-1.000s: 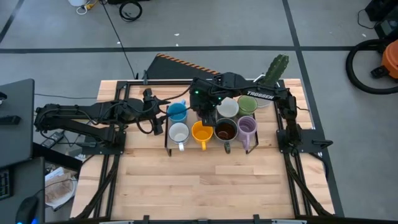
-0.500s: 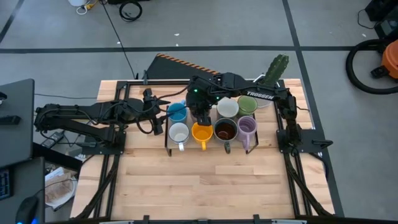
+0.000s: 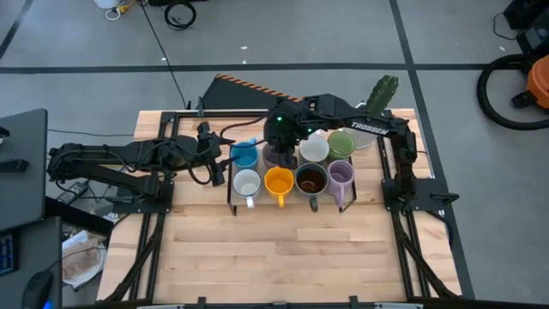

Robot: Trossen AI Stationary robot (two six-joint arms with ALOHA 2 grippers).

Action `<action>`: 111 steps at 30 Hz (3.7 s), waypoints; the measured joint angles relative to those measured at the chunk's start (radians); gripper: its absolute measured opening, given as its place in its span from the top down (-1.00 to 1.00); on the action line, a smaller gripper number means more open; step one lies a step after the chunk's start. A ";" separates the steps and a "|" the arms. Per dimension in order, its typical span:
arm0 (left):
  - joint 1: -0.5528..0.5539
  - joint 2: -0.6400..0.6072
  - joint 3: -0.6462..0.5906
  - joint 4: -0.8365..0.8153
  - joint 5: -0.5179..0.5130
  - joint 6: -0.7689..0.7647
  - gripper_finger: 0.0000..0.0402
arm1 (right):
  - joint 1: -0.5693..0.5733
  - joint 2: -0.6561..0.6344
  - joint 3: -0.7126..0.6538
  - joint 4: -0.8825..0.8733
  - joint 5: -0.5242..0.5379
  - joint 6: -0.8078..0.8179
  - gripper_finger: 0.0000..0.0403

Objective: Place coffee mugs
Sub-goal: Adjust the mugs on the shelf

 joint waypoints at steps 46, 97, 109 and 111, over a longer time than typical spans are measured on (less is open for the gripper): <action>-0.001 0.000 0.000 -0.027 0.011 -0.045 -0.15 | -0.027 -0.232 -0.324 -0.197 0.077 0.110 0.53; -0.037 -0.035 0.000 -0.072 0.031 -0.059 -0.15 | 0.272 -0.371 -0.330 0.009 0.078 0.258 0.53; -0.092 -0.058 0.000 -0.086 0.039 -0.083 -0.15 | 0.288 -0.235 -0.330 0.255 0.081 0.234 0.58; -0.092 -0.057 0.000 -0.096 0.039 -0.084 -0.15 | 0.284 -0.208 -0.330 0.279 0.076 0.226 0.60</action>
